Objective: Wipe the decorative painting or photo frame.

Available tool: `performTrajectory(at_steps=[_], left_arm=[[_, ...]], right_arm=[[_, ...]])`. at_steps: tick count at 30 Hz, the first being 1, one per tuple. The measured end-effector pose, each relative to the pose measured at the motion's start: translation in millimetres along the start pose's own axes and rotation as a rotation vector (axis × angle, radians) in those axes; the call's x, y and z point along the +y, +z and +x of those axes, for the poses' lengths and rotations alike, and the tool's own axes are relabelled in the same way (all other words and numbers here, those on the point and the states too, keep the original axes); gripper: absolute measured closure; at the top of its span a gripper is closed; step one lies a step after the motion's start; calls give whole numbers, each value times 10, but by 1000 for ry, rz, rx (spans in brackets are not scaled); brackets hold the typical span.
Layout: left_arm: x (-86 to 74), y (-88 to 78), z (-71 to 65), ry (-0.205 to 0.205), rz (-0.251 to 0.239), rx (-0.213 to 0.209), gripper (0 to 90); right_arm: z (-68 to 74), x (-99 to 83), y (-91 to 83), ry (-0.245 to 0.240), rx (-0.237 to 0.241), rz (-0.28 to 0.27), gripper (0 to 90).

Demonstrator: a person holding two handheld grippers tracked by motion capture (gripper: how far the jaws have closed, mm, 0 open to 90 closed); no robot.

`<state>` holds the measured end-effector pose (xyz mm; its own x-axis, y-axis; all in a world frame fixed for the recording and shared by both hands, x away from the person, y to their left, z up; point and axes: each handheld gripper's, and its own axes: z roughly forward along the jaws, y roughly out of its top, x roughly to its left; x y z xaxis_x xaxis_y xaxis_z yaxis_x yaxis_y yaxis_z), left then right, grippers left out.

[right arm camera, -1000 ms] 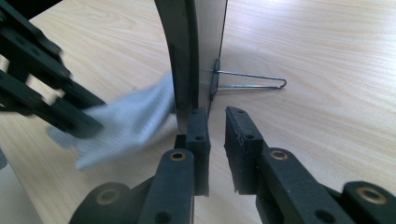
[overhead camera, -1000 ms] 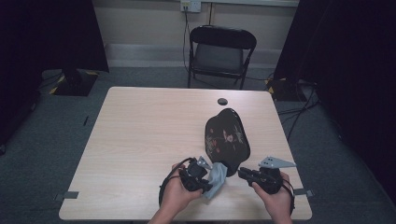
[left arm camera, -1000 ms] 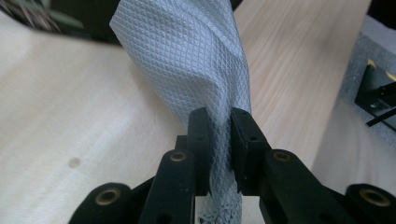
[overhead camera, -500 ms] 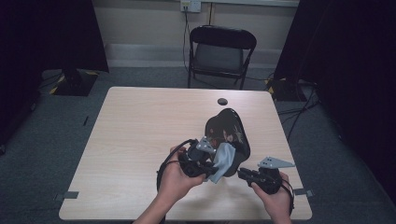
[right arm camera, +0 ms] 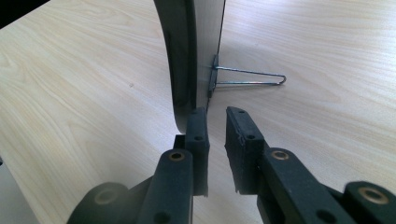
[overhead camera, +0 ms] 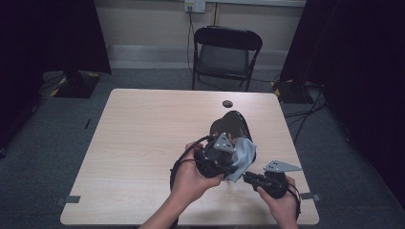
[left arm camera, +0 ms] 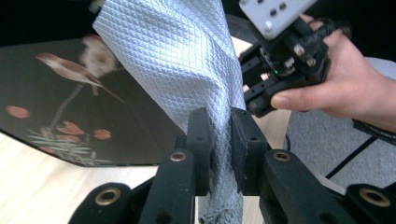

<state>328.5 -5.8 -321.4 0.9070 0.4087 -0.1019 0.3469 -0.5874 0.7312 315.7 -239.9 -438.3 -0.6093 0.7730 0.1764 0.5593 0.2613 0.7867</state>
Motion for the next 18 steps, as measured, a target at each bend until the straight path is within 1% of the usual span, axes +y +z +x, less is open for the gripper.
performTrajectory(at_steps=[2,9,10,15,17,18], left_arm=[[-29,45,-10,8,11,-11,793],[-150,195,-30,5,51,-25,792],[-175,220,-32,-2,51,-29,792],[-314,340,-9,-11,85,-33,792],[-381,386,-2,-28,90,-30,792],[-415,407,6,-30,100,-31,792]], right_arm=[[0,0,0,2,0,-2,798],[-6,6,-8,3,3,-7,796],[-8,6,-9,2,1,-7,795],[-14,3,-11,6,1,-5,795],[-17,3,-14,5,-1,-5,794],[-20,3,-16,7,-1,-6,793]])
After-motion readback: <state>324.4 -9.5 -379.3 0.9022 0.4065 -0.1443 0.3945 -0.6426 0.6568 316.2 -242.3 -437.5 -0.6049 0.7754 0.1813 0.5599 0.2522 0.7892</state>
